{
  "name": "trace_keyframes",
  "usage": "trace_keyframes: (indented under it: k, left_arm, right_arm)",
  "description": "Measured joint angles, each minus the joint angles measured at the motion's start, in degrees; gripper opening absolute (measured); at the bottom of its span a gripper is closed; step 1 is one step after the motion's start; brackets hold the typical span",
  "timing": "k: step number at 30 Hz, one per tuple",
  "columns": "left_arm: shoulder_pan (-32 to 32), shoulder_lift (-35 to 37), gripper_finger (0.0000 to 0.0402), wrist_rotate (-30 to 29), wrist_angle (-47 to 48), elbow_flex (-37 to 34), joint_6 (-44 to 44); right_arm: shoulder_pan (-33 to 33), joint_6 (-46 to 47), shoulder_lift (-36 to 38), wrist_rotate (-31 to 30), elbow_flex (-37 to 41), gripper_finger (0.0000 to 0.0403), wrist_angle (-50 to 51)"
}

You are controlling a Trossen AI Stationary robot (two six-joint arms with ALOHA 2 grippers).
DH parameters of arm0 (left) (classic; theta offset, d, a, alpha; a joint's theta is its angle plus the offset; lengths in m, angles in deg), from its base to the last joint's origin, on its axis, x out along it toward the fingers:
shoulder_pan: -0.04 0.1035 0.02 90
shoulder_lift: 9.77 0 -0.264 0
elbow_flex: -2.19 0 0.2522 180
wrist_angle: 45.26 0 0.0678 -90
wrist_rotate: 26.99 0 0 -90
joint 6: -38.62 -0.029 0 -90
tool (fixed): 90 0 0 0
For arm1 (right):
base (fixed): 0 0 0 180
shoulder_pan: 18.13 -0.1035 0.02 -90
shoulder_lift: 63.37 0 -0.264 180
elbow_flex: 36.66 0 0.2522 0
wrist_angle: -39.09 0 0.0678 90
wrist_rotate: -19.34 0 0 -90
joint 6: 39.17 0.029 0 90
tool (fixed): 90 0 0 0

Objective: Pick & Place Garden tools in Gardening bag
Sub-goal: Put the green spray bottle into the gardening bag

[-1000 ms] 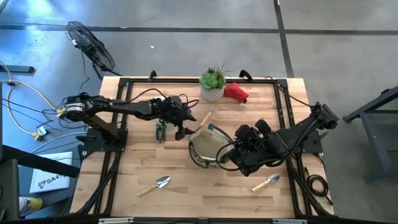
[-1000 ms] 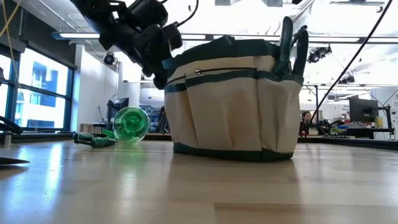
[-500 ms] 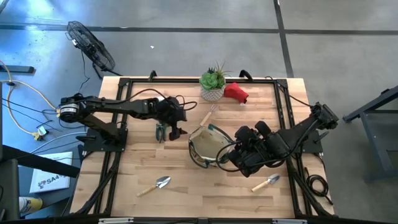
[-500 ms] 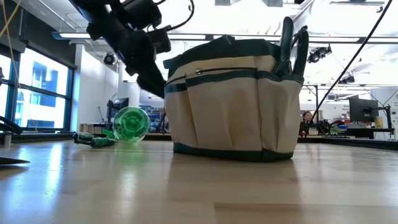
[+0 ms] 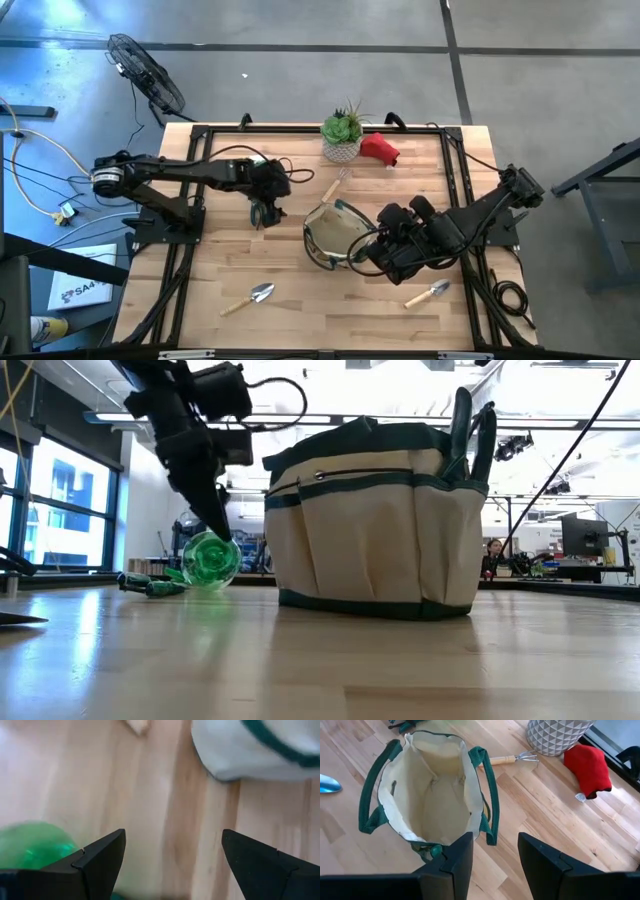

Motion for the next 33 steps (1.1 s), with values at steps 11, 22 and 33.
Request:
trace_keyframes:
  k: [11,22,33]
  left_arm:
    - [0.0,8.6,0.0326,-18.6,13.8,0.0,-18.2]
    - [4.6,12.6,0.0326,-28.8,17.3,0.0,-23.6]
    - [16.3,12.6,0.0326,-7.0,22.1,0.0,-19.7]
  right_arm:
    - [0.0,-0.1,0.0,1.4,0.0,0.0149,-0.7]
    - [-0.1,-0.2,0.0,1.4,0.0,0.0149,-1.1]
    - [-0.3,0.0,0.0,1.4,0.0,0.0149,-1.6]
